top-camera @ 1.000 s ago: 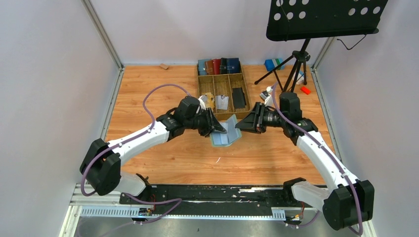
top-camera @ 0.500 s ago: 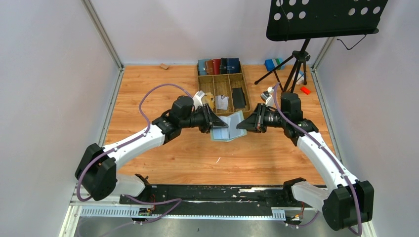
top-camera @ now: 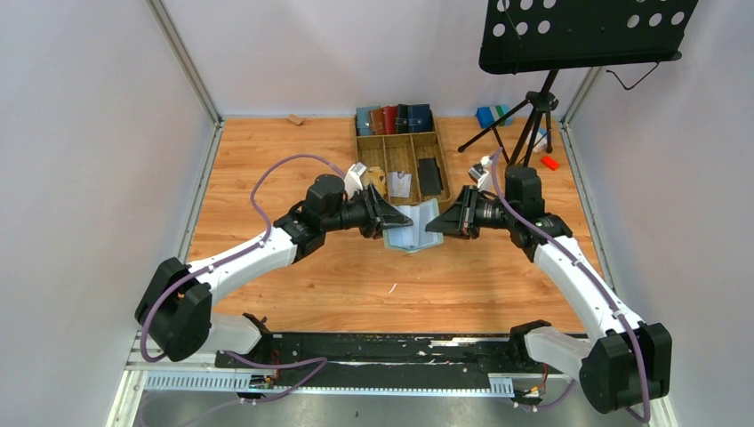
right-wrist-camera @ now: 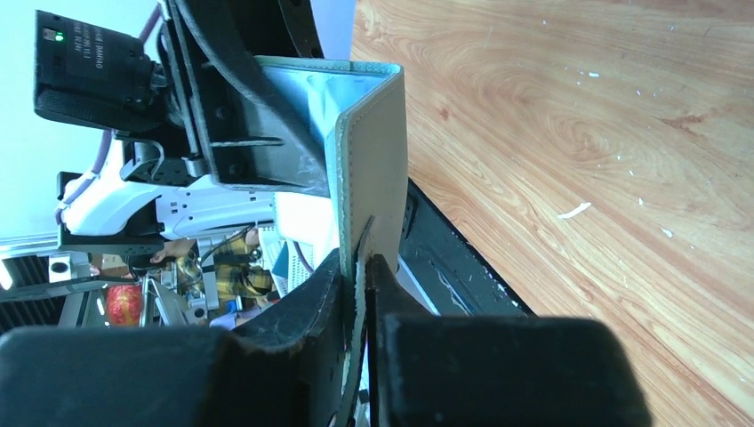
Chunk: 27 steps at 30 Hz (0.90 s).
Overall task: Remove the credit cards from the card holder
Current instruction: Remove the credit card from the card holder.
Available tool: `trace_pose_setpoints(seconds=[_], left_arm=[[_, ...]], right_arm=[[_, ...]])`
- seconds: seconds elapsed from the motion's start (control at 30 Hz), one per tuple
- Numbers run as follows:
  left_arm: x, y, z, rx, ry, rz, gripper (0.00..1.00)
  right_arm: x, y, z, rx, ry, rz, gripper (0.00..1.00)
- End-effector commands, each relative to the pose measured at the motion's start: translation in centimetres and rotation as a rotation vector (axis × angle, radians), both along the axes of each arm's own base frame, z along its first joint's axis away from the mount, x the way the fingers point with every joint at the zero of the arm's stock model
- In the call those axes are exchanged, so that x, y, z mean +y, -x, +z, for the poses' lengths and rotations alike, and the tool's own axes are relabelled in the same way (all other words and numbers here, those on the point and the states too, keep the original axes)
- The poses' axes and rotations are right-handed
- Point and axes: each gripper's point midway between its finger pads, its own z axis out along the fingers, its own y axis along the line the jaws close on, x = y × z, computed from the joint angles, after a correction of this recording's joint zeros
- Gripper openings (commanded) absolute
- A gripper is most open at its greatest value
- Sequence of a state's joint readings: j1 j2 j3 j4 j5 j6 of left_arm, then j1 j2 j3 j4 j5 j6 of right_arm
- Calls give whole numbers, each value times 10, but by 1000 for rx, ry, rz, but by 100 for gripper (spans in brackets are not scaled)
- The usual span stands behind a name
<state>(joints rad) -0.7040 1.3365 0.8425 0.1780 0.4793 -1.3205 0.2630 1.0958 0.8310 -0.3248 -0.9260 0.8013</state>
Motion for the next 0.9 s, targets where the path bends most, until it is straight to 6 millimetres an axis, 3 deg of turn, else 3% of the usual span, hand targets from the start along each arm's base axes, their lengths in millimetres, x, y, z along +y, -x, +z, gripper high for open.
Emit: trace_pose_setpoints(seconds=[0.0, 0.07, 0.13, 0.2, 0.3, 0.4, 0.53, 0.77, 0.87], left_arm=[[-10, 2, 57, -126, 111, -42, 46], [5, -4, 34, -108, -58, 18, 64], [33, -12, 7, -92, -286, 108, 78], [46, -9, -2, -87, -382, 112, 87], [40, -5, -4, -74, -359, 89, 97], [22, -2, -7, -58, -266, 58, 99], [-3, 0, 10, -112, -149, 21, 100], [-25, -2, 14, -118, -47, -30, 99], [-28, -2, 15, -126, -52, -35, 99]], right_arm=[[5, 6, 3, -9, 15, 45, 0], [0, 2, 1, -21, 75, 15, 0], [-10, -6, 2, -56, 167, -32, 0], [-22, -11, 0, -90, 269, -74, 0], [-31, -17, 4, -138, 337, -107, 0], [-31, -20, 5, -160, 374, -117, 0], [-32, -22, 4, -174, 479, -117, 0], [-26, -24, -2, -189, 578, -106, 0], [-32, -26, -16, -151, 635, -124, 0]])
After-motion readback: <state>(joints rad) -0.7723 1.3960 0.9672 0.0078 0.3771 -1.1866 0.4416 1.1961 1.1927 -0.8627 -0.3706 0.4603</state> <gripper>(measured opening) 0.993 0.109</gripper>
